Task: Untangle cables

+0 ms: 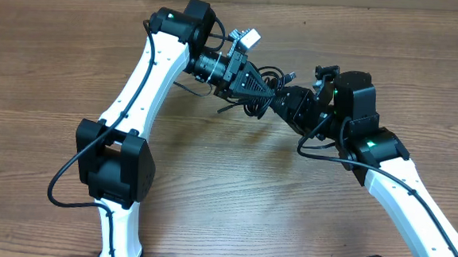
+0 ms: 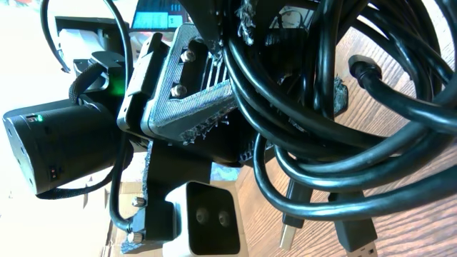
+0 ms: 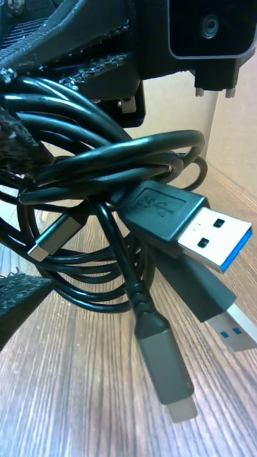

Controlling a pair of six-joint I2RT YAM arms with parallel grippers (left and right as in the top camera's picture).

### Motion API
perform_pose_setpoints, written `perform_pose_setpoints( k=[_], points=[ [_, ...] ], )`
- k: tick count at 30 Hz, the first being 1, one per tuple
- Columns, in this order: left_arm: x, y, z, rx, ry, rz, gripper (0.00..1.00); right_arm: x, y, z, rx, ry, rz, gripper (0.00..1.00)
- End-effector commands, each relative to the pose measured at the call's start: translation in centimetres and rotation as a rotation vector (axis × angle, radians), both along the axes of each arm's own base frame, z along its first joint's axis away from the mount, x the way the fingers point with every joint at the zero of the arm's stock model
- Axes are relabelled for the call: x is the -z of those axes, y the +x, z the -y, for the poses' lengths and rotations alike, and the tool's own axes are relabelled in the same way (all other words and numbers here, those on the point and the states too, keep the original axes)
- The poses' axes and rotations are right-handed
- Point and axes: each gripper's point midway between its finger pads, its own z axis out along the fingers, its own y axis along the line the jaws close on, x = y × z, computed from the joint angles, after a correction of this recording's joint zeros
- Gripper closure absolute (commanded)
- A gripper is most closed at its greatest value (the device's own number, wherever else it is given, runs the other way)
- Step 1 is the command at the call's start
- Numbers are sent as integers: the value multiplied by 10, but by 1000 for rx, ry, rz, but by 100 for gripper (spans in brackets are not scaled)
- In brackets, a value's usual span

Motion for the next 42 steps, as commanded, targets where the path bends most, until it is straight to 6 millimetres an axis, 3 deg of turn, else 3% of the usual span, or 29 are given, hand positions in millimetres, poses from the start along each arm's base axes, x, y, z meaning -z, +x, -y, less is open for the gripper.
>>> perform_pose_setpoints(
  k=[1,2,7,10,13,16,27,32,38,42],
  points=[
    [0,-11,9,31,28,11,96,-25,-8,-16,-80,90,23,48],
    [0,-10,9,27,29,5,96,-24,-12,-18,-102,93,12,43],
    [0,-9,7,16,38,-23,96,-12,-20,-14,-113,67,-42,46],
    [0,-9,6,3,50,-59,96,-22,-22,-17,-150,110,-20,51],
    [-7,-9,6,-5,23,-108,96,-31,-24,-15,-183,153,-12,49],
    [-18,-12,8,0,-34,-146,96,-33,-21,-8,-168,160,-12,48],
    [-21,-18,13,17,-47,-158,96,-42,-6,1,-106,177,28,54],
    [-23,-21,17,26,-53,-176,96,-42,10,9,-16,137,64,68],
    [-22,-21,18,30,-55,-164,96,-38,18,16,33,98,87,94],
    [-10,-16,13,13,7,-128,96,-32,15,18,17,66,85,96]
  ],
)
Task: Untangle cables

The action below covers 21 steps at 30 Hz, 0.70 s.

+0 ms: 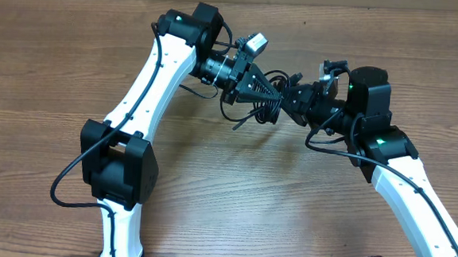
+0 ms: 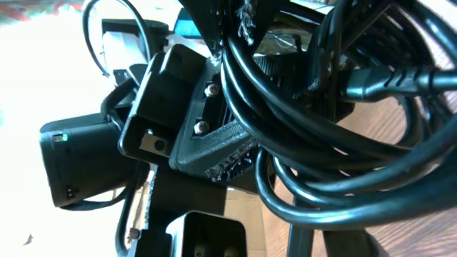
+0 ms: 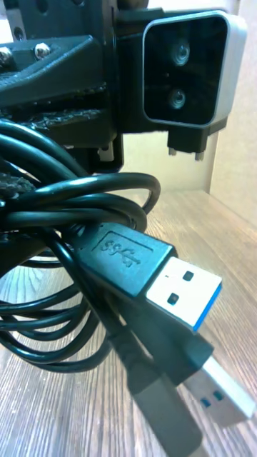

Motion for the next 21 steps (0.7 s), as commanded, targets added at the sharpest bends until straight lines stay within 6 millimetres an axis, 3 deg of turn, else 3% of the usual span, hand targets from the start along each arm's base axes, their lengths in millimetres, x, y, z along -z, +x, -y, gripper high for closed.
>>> perform_pose_setpoints(
  k=[1,6,10,12,17,21],
  points=[
    [8,0,-1,1,67,38,96,-13,9,9,32,-59,93,96],
    [66,17,-29,-28,421,165,96,3,3,20,12,-128,77,96],
    [108,37,-70,-119,785,201,96,19,-1,34,19,-195,43,96],
    [117,43,-84,-161,897,203,96,28,-3,42,30,-233,17,96],
    [122,48,-94,-176,964,234,96,47,-11,54,36,-333,-25,96],
    [131,58,-118,-216,1120,278,96,53,-16,57,37,-347,-56,96]
  ],
)
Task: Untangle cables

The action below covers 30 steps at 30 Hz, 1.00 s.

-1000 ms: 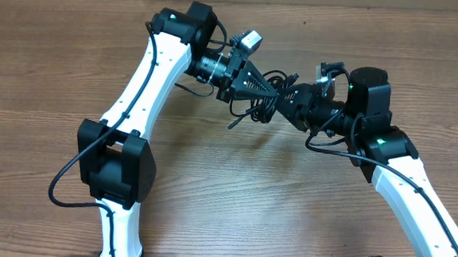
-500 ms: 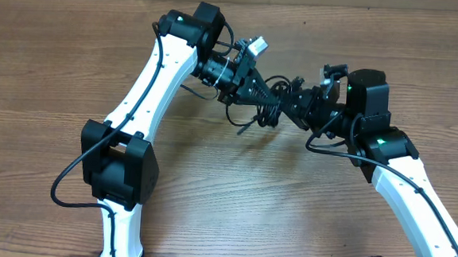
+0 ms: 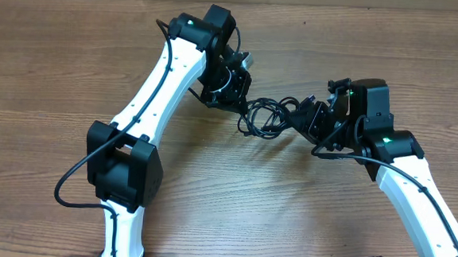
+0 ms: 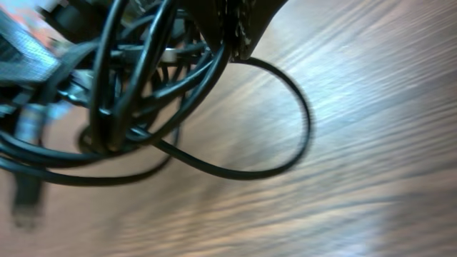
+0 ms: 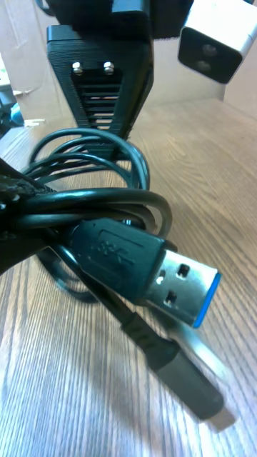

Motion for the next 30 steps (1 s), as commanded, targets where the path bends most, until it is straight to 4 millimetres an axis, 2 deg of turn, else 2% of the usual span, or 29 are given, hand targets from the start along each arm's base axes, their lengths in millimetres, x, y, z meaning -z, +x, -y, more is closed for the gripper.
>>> perform_pose_setpoints(
  k=[1,4,7,9,11,13,17,19,27,30],
  points=[
    [17,29,-62,-120,315,112,96,-9,10,17,36,-72,66,96],
    [20,30,-70,-155,375,117,96,-11,8,13,20,-50,63,96],
    [20,29,-68,-159,364,108,96,-11,7,13,17,-48,58,96],
    [20,30,-67,-161,359,108,96,-5,7,19,43,-82,42,96],
    [20,34,-71,-175,372,121,96,6,9,36,109,-174,22,96],
    [21,40,-83,-231,430,140,96,12,9,47,147,-231,10,96],
    [18,57,-126,-396,664,234,96,14,6,47,144,-233,-4,96],
    [14,60,-139,-430,737,268,96,15,5,47,143,-235,-10,96],
    [11,66,-149,-448,777,301,96,20,-2,48,137,-245,-43,96],
    [15,66,-144,-462,702,259,96,22,-5,49,135,-249,-60,96]
  ],
)
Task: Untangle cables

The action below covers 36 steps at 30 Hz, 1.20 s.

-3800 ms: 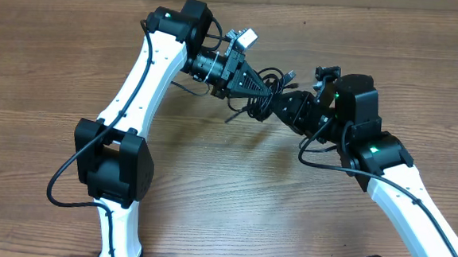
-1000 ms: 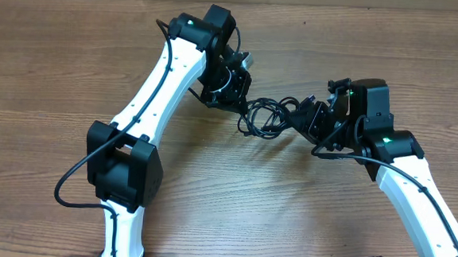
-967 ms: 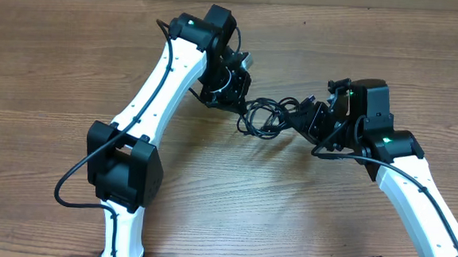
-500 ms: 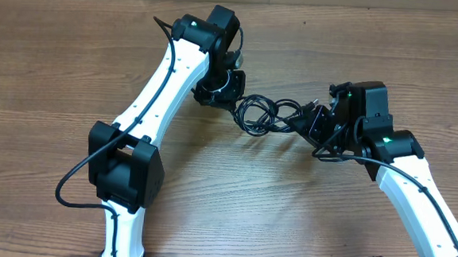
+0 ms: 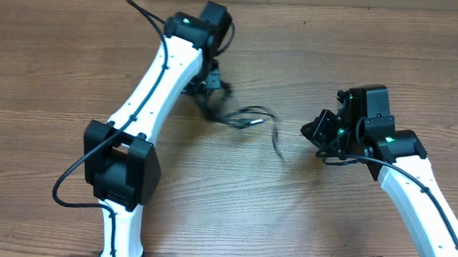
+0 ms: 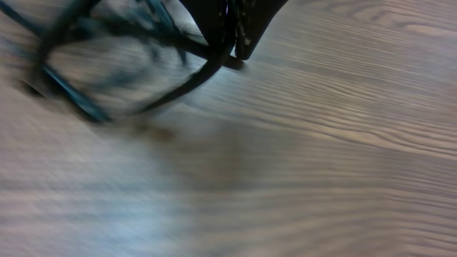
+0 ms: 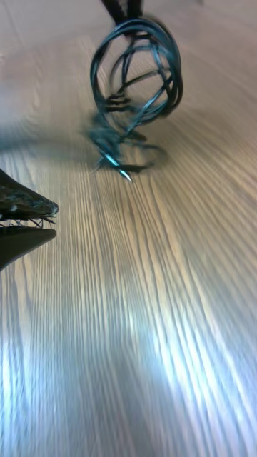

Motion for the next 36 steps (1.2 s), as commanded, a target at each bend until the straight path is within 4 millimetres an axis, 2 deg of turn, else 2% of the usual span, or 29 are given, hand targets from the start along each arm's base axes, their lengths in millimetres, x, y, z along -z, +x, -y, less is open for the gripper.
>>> perform_pose_setpoints(
  k=[1,4,9,14,17,20,23,25,27,30,32,36],
  points=[
    [-1,5,-14,-50,-21,9,96,-8,6,10,24,-39,38,96],
    [1,3,10,42,-197,-37,96,-8,5,10,24,-40,37,96],
    [0,0,20,113,-268,-58,96,-8,5,10,23,-39,37,96],
    [-10,-15,63,345,-510,-103,96,-8,6,9,23,-39,43,96],
    [-17,-20,79,409,-606,-107,96,-9,8,9,24,-37,52,96],
    [-20,-22,84,427,-642,-107,96,-9,8,9,20,-39,51,95],
    [-18,-20,80,413,-615,-104,96,-8,6,10,20,-41,41,91],
    [-14,-17,72,356,-561,-107,87,-7,5,10,20,-41,38,90],
    [-12,-16,69,318,-535,-109,65,-7,5,10,20,-41,38,90],
    [-11,-16,72,328,-528,-103,43,-7,6,10,20,-41,40,87],
    [-10,-13,70,315,-495,-90,38,-8,7,9,20,-41,44,85],
    [-3,-6,55,190,-380,-71,38,-7,10,9,21,-39,49,84]
  ],
)
